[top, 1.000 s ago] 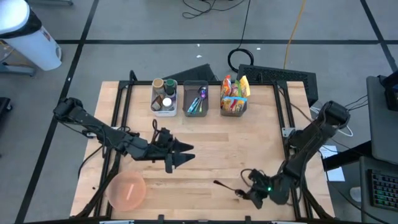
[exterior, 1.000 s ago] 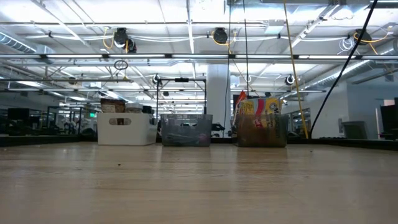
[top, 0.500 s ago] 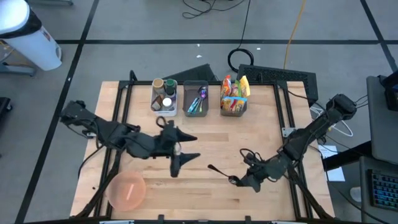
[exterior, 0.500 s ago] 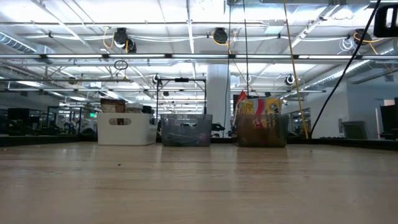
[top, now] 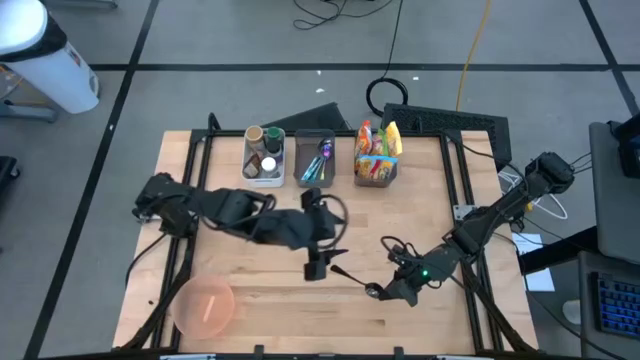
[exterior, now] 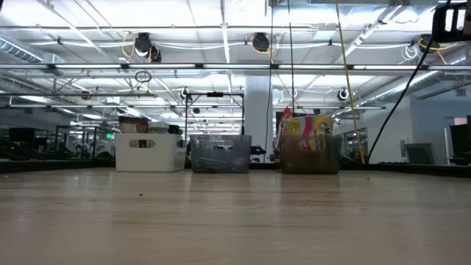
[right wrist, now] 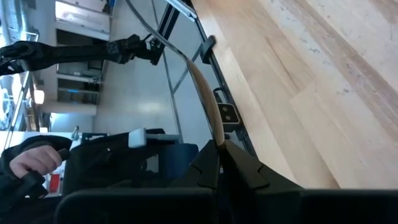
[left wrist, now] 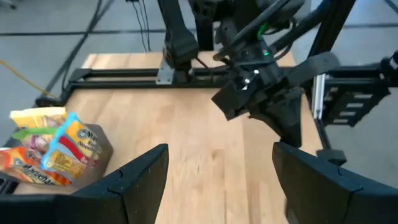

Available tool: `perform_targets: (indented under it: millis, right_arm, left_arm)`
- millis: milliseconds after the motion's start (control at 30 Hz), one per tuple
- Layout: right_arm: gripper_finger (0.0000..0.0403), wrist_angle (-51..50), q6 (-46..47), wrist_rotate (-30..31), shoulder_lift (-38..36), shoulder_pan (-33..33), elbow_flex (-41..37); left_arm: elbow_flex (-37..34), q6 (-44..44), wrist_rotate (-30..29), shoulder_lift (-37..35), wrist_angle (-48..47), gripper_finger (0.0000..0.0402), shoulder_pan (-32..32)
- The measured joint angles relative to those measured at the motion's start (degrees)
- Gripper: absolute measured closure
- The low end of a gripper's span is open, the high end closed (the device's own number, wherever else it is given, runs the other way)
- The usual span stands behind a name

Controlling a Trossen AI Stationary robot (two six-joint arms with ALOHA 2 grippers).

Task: Pick & Place Food Item
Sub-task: Put the black spoon into the left black bin

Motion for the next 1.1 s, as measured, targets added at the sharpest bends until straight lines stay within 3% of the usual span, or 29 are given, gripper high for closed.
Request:
perform_targets:
  millis: [233, 433, 833, 1100]
  right_arm:
    - [0.0403, -0.7, -0.5, -2.0, 0.0, -1.2, 0.0]
    - [0.0403, -1.3, -1.7, -7.8, 0.0, -4.6, 0.0]
    - [0.0403, -1.3, -4.6, -19.5, 0.0, -15.8, 0.0]
    - [0.0403, 3.5, -6.0, -21.2, 0.0, -19.9, 0.0]
  left_arm:
    - [2.9, 6.7, 2.6, 2.5, -1.7, 0.0105, 2.6]
    - [2.9, 12.4, 5.1, 2.5, -2.3, 0.0105, 2.5]
    - [2.9, 11.4, 8.1, 2.5, -8.6, 0.0105, 2.5]
    - [2.9, 11.4, 8.3, 2.5, -13.3, 0.0105, 3.4]
